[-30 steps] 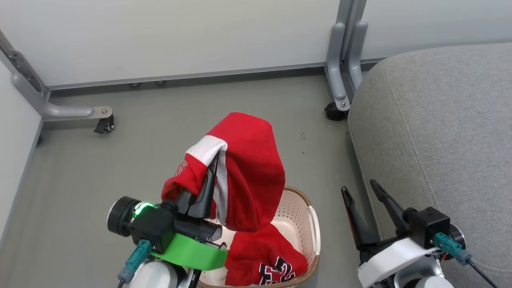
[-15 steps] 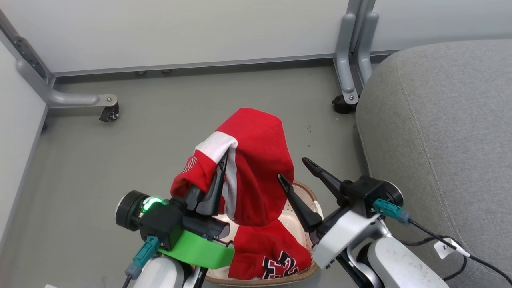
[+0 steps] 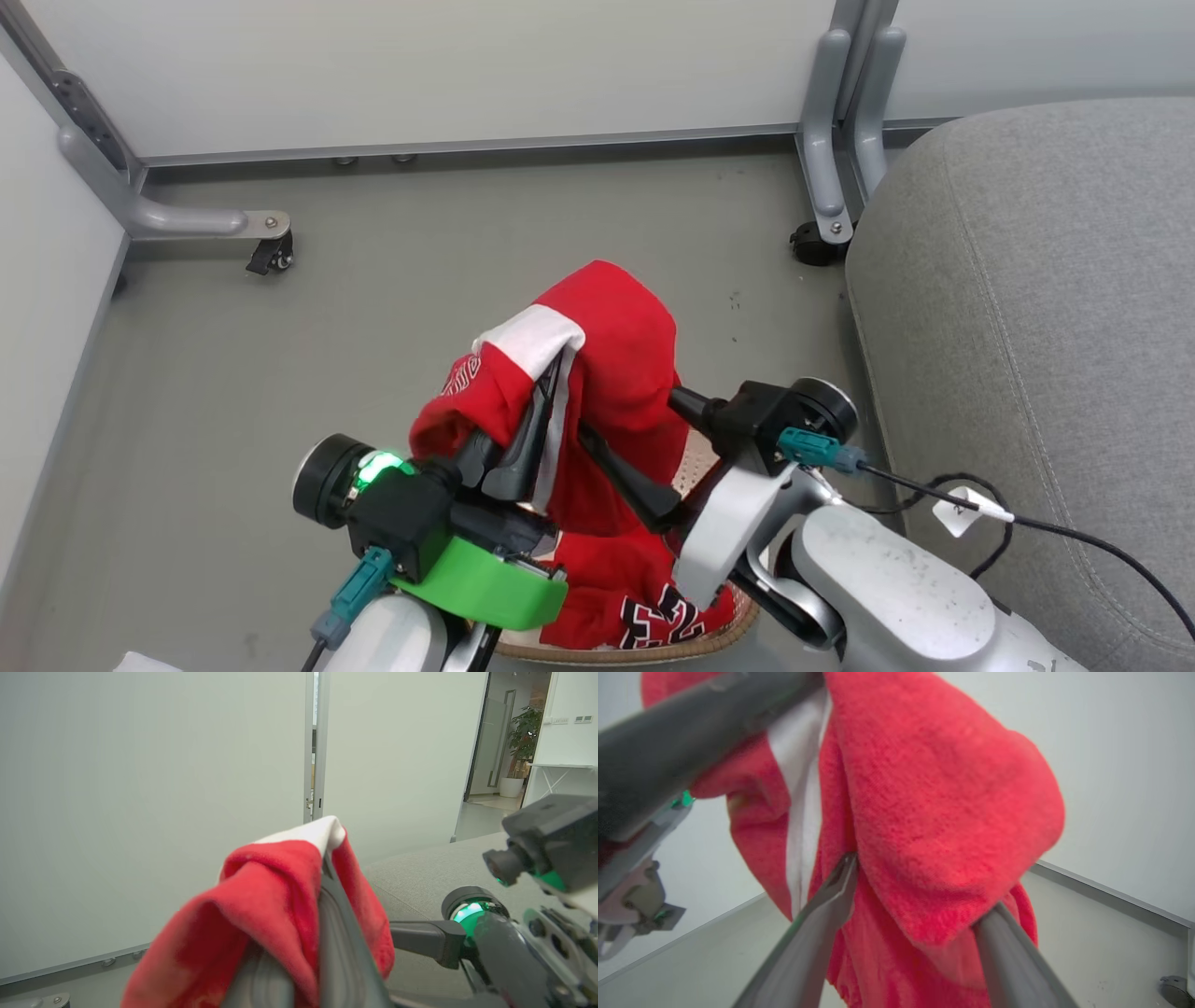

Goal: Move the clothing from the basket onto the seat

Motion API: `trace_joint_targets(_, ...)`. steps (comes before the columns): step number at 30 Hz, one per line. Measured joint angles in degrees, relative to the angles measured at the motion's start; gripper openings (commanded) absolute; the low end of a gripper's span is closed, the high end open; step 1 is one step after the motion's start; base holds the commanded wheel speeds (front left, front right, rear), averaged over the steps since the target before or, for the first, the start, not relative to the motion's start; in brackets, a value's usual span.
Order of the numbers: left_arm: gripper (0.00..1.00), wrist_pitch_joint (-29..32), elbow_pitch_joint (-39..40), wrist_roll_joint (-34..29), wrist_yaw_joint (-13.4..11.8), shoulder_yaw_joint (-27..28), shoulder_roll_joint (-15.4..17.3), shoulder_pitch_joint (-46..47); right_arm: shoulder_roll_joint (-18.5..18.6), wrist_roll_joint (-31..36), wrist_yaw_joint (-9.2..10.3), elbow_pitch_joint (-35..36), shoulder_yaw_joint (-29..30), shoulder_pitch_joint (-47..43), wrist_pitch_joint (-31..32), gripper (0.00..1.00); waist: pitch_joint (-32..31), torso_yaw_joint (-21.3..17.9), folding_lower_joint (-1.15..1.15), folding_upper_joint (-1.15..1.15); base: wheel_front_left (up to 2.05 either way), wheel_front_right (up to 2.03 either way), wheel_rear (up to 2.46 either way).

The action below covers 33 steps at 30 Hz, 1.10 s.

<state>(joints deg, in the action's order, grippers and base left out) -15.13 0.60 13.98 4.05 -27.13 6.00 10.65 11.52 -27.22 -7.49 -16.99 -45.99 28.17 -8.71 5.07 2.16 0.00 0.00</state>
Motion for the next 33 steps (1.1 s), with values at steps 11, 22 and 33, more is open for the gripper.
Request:
trace_joint_targets(11, 0.00, 0.00, 0.92, 0.09, 0.00, -0.42, 0.04, 0.23, 0.55, -7.69, 0.00, -1.49, -10.15, 6.19, -2.60, 0.09, -0.15, 0.05, 0.00, 0.00, 0.00, 0.00, 0.00)
trace_joint_targets(22, 0.00, 0.00, 0.99, 0.35, -0.11, -0.62, 0.11, 0.23, 1.47, -11.33, 0.00, -2.45, -13.72, 8.53, -4.78, 0.00, -0.26, 0.10, 0.00, 0.00, 0.00, 0.00, 0.00)
trace_joint_targets(33, 0.00, 0.00, 0.81, 0.53, -0.34, -0.74, 0.30, 0.22, 1.78, -12.87, 0.00, -3.28, -14.84, 9.04, -5.63, 0.00, -0.25, 0.08, 0.00, 0.00, 0.00, 0.00, 0.00)
